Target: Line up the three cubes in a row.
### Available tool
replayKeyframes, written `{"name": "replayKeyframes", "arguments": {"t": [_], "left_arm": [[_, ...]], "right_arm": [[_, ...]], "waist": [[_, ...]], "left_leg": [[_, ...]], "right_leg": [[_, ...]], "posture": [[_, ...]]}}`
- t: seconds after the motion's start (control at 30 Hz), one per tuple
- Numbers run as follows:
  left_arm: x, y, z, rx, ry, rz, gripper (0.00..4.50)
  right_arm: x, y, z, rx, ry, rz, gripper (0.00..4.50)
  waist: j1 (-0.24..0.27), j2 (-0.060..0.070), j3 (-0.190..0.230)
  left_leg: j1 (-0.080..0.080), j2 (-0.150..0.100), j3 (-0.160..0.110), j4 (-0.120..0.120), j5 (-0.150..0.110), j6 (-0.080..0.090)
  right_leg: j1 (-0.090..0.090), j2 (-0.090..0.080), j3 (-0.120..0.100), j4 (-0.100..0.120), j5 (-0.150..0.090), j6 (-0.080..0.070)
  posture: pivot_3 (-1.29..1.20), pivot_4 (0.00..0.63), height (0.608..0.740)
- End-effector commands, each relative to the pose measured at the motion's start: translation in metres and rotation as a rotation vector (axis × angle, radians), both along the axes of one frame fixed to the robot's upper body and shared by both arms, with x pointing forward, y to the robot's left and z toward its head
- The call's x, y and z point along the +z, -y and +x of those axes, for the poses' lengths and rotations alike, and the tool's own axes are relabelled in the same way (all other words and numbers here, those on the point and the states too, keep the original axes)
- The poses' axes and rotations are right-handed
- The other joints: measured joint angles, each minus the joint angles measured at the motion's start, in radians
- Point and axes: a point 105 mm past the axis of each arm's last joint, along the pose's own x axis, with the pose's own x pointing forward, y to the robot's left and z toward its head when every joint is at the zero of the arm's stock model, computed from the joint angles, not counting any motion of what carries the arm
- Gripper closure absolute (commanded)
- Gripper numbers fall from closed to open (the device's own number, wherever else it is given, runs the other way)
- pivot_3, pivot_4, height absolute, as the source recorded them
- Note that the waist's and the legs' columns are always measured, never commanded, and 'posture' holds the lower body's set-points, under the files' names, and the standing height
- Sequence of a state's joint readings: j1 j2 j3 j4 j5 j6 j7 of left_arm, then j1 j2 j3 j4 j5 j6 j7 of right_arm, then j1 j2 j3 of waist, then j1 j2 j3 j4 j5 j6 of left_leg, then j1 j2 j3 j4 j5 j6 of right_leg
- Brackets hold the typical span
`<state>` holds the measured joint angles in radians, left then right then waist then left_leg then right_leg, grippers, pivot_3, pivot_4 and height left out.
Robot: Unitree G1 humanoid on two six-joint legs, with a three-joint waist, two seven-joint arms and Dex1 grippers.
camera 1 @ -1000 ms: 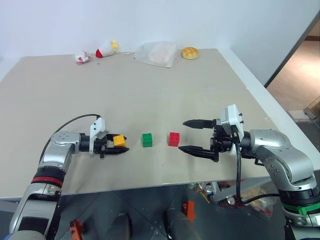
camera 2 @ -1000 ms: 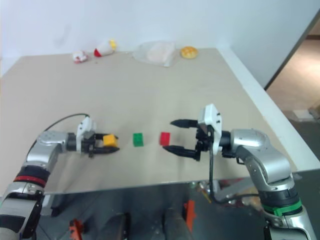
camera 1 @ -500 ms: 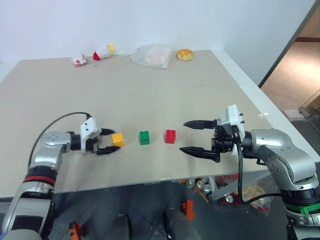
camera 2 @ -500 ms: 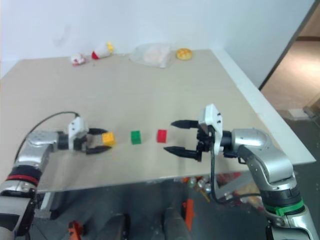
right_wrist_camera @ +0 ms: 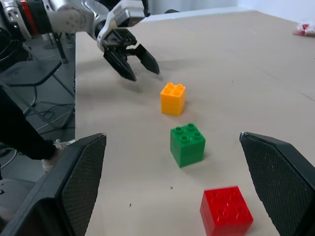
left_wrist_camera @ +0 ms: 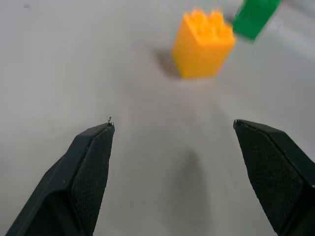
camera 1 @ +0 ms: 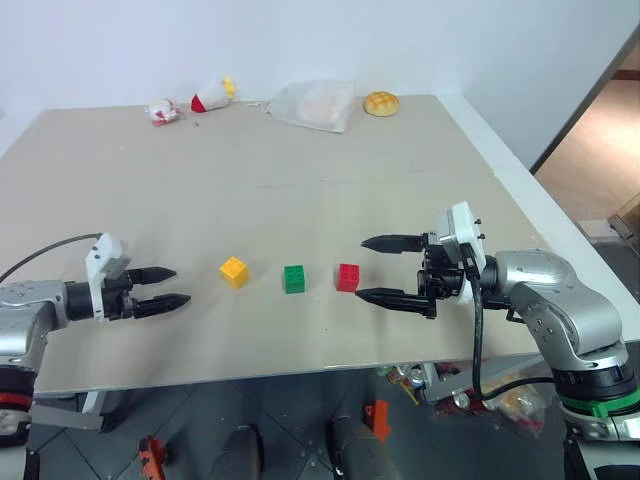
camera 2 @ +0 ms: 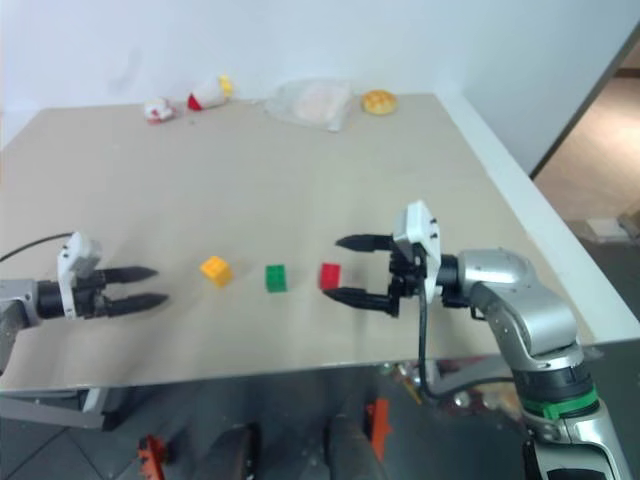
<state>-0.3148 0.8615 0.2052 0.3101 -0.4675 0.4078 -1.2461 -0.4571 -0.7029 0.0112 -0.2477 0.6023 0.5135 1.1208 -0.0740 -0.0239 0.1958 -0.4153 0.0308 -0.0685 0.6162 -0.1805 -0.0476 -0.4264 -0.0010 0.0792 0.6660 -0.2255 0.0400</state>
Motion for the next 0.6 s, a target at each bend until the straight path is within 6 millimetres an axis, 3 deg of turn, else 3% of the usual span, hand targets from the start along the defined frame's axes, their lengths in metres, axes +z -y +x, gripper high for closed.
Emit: {"name": "replayKeyframes", "arguments": {"t": [0.03, 0.13, 0.33, 0.6], "left_arm": [[0.009, -0.010, -0.003, 0.076, 0.031, 0.001, 0.47], [0.012, -0.018, -0.005, 0.135, 0.042, -0.021, 0.47], [0.030, -0.047, 0.002, 0.452, 0.192, -0.141, 0.47], [0.019, -0.025, -0.017, 0.506, 0.179, -0.253, 0.47]], "right_arm": [[0.006, -0.005, -0.001, 0.032, 0.038, 0.004, 0.00], [0.005, -0.006, 0.002, 0.026, 0.043, 0.006, 0.00], [0.003, 0.009, 0.009, -0.073, 0.055, 0.014, 0.00], [-0.004, 0.042, 0.018, -0.253, 0.019, 0.052, 0.00]], "waist": [[-0.001, 0.000, 0.000], [-0.001, 0.000, 0.000], [0.000, -0.001, 0.000], [0.002, -0.001, 0.000]], "left_leg": [[0.000, 0.000, 0.000, 0.000, 0.000, 0.000], [0.000, 0.000, 0.000, 0.001, 0.000, 0.000], [0.000, 0.000, 0.000, 0.001, 0.000, 0.000], [0.000, -0.002, 0.001, 0.001, 0.000, -0.001]], "right_leg": [[0.000, 0.000, 0.000, 0.000, -0.001, -0.002], [0.000, 0.000, 0.000, 0.000, -0.001, -0.002], [0.000, -0.001, 0.000, 0.000, -0.001, -0.002], [0.001, -0.003, 0.000, -0.001, 0.002, 0.003]], "posture": [[0.00, 0.150, 0.740], [0.00, 0.150, 0.740], [0.00, 0.150, 0.740], [0.00, 0.150, 0.740]]}}
